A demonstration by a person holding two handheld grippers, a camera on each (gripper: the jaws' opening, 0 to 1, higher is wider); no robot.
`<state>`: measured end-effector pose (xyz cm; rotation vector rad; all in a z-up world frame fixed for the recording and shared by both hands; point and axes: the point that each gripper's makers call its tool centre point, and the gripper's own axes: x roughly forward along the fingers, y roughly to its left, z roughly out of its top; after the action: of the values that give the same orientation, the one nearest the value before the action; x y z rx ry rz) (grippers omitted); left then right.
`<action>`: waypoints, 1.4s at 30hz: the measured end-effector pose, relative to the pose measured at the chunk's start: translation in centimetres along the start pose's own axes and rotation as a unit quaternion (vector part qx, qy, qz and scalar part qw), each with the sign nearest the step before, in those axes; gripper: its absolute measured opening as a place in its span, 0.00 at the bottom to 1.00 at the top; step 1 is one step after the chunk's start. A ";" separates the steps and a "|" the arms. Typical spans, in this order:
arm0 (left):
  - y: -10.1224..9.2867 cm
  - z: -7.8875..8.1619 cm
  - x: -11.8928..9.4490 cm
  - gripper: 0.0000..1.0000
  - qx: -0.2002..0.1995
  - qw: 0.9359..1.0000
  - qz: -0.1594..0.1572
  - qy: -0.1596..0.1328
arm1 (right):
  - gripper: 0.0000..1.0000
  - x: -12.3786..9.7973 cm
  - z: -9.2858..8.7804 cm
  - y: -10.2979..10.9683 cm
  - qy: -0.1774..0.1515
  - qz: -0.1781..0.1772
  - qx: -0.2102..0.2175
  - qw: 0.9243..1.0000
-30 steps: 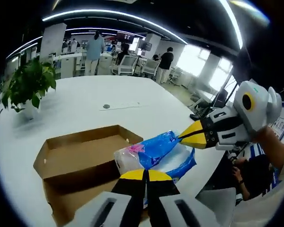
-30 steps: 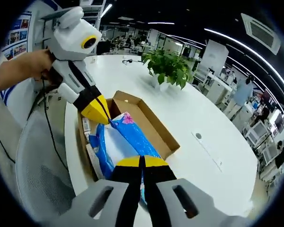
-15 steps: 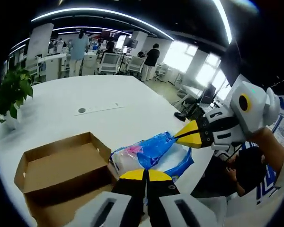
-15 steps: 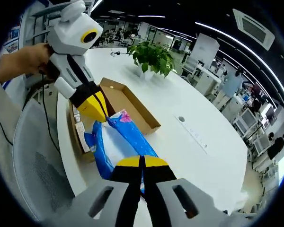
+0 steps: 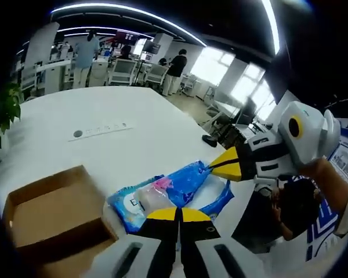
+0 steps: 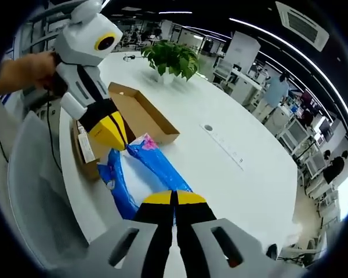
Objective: Operate the shoe box by opening the lid, removing the specified soft item, and placing it in the target area until the item is outside and the box remains undamaged.
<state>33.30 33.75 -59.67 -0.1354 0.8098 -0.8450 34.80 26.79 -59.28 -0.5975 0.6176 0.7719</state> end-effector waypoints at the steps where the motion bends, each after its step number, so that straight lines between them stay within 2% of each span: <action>1: -0.2 0.2 0.5 0.00 0.002 1.000 -0.003 0.002 | 0.00 0.0 -0.3 -0.4 0.003 -0.002 0.001 1.000; 8: -0.8 1.4 3.3 0.00 0.005 1.000 -0.024 0.009 | 0.00 0.5 -2.2 -3.1 0.017 -0.013 0.001 1.000; 17: -0.8 2.0 7.2 0.00 0.000 0.999 -0.042 0.030 | 0.00 1.8 -4.8 -5.9 0.034 -0.014 0.010 0.999; 34: -2.4 1.4 13.3 0.00 0.029 0.993 -0.089 0.078 | 0.00 2.5 -9.5 -9.2 0.074 -0.038 0.028 0.996; 42: -3.2 1.1 15.1 0.00 0.013 0.990 -0.107 0.085 | 0.00 2.7 -11.2 -10.3 0.093 -0.048 0.023 0.994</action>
<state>37.99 20.63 -66.38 -0.1289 0.9553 -1.0805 41.18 14.39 -66.01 -0.6574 0.7695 0.6139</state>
